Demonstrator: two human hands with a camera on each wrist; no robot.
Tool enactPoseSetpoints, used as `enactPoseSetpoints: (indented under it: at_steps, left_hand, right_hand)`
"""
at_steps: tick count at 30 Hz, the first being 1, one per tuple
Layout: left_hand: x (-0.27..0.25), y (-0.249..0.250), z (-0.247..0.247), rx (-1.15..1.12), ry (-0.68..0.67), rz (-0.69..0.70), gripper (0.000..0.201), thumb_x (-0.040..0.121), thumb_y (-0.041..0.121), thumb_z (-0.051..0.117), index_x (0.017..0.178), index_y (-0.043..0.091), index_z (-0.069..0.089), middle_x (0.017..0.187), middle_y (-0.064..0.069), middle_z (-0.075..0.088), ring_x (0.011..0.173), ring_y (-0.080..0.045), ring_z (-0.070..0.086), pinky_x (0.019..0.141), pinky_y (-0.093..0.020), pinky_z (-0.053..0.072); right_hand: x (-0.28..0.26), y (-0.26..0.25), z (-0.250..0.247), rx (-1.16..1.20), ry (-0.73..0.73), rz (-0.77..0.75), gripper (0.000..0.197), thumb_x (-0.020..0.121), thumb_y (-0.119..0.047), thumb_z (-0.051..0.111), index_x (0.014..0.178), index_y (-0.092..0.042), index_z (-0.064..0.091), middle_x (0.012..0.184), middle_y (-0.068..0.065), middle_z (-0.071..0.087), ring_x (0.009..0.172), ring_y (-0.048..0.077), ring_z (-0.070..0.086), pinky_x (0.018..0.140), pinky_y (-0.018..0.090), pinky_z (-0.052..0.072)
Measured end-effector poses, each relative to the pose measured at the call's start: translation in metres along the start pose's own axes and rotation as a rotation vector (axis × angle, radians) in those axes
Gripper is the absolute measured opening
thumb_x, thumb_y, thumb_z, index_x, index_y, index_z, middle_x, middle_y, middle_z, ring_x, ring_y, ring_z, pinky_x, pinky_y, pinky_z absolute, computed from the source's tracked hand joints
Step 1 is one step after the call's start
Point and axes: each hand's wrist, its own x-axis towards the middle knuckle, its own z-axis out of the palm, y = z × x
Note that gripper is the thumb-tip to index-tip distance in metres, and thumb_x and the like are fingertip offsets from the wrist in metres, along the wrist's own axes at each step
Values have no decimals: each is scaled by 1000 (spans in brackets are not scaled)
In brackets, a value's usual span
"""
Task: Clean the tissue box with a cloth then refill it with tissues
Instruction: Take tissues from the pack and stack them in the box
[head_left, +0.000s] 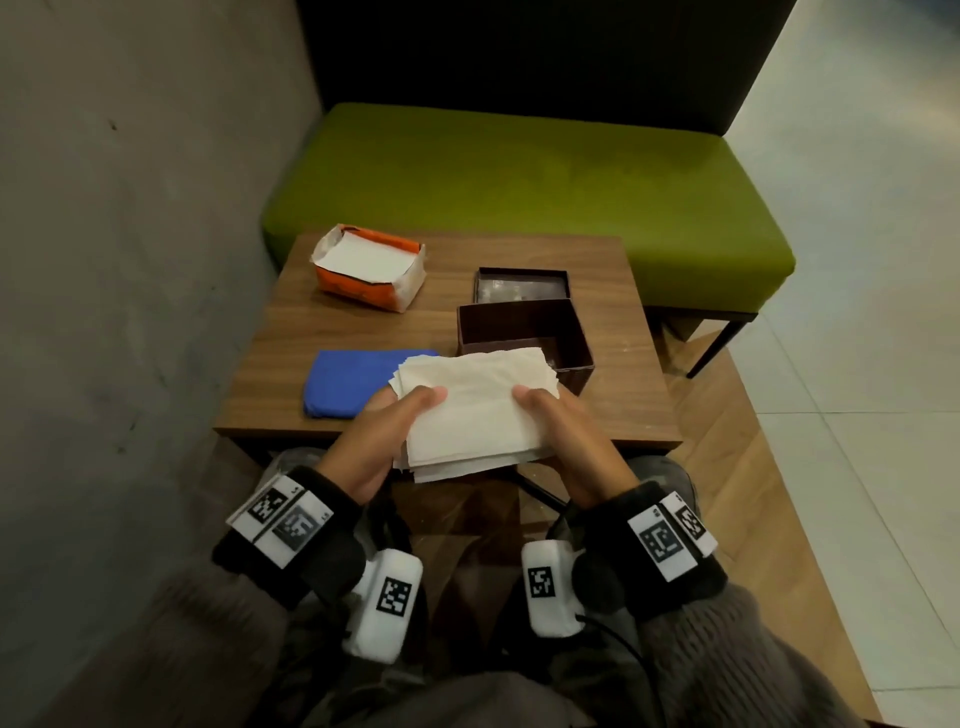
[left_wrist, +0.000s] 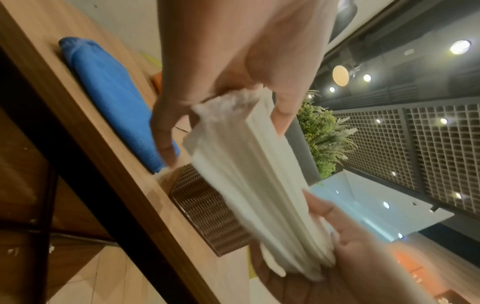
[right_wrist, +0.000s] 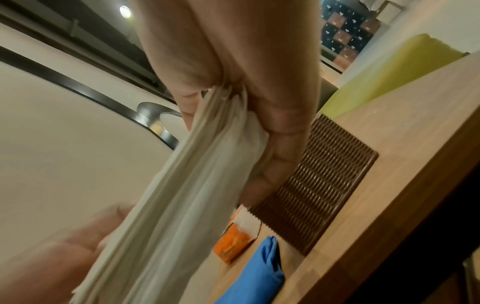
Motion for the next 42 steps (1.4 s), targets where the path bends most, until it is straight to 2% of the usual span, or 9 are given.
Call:
enactPoseSetpoints:
  at_steps: [7,12,16,20,27,30,33,38,42]
  left_hand:
    - [9,26,-18,240,-216,-356,32,89,32,57,119,23,52,116,-11,61,105,-36,59,77,-58,51]
    - [16,28,-21,151,-239,-431,36,89,27,57,123,21,49,123,-14,58,108,-36,59,79,-62,51]
    - [24,30,-13,186,-183,-341,32,90,28,56,122,24,51,117,-10,62,106,-31,60,81,-54,53]
    - [45,49,3,189,-124,-194,34,92,25,55,126,25,52,114,-3,65,105,-24,61,91,-48,50]
    - [101,67,38,514,-6,255,40,87,7,60,126,10,50,119,-2,59,105,-17,56,88,-30,45]
    - [117,58,39,678,68,348,38,83,8,66,120,8,56,110,-5,62,99,-18,57,81,-25,43]
    - [128,50,37,874,93,361,36,80,15,68,115,10,59,104,-8,66,93,-22,60,78,-30,47]
    - [145,42,36,1120,-21,280,41,77,23,73,114,13,58,98,-1,62,84,-16,54,70,-27,41]
    - [157,43,40,1355,-124,254,37,76,32,72,107,15,59,106,-2,63,92,-20,58,81,-37,50]
  right_hand:
    - [5,-8,-14,-188,-35,-16,26,100,-27,50,126,-26,50,101,-14,59,92,3,56,74,19,46]
    - [6,-8,-13,-292,-44,-44,34,100,-25,49,134,-20,52,124,-4,61,111,13,58,89,24,47]
    - [16,-16,-19,-286,-6,-93,25,100,-24,51,124,-20,55,109,-8,62,97,7,59,81,19,49]
    - [39,-39,-31,-249,90,-137,12,98,-25,55,108,-29,58,110,-3,65,101,18,63,86,38,55]
    - [91,-69,-47,-352,242,-140,17,97,-24,56,114,-19,56,89,-10,60,88,14,61,83,33,50]
    - [105,-67,-51,-626,270,-150,35,97,-27,56,128,-11,54,105,-2,60,100,20,58,84,33,46]
    - [115,-59,-55,-844,276,-147,46,94,-32,57,134,-10,46,126,11,59,114,29,56,95,43,47]
    - [125,-48,-55,-1254,260,-125,26,92,-27,51,111,-10,54,103,15,63,113,37,52,99,53,40]
    - [135,-39,-47,-1466,268,-146,28,89,-31,52,106,-8,55,111,16,62,112,37,51,93,48,42]
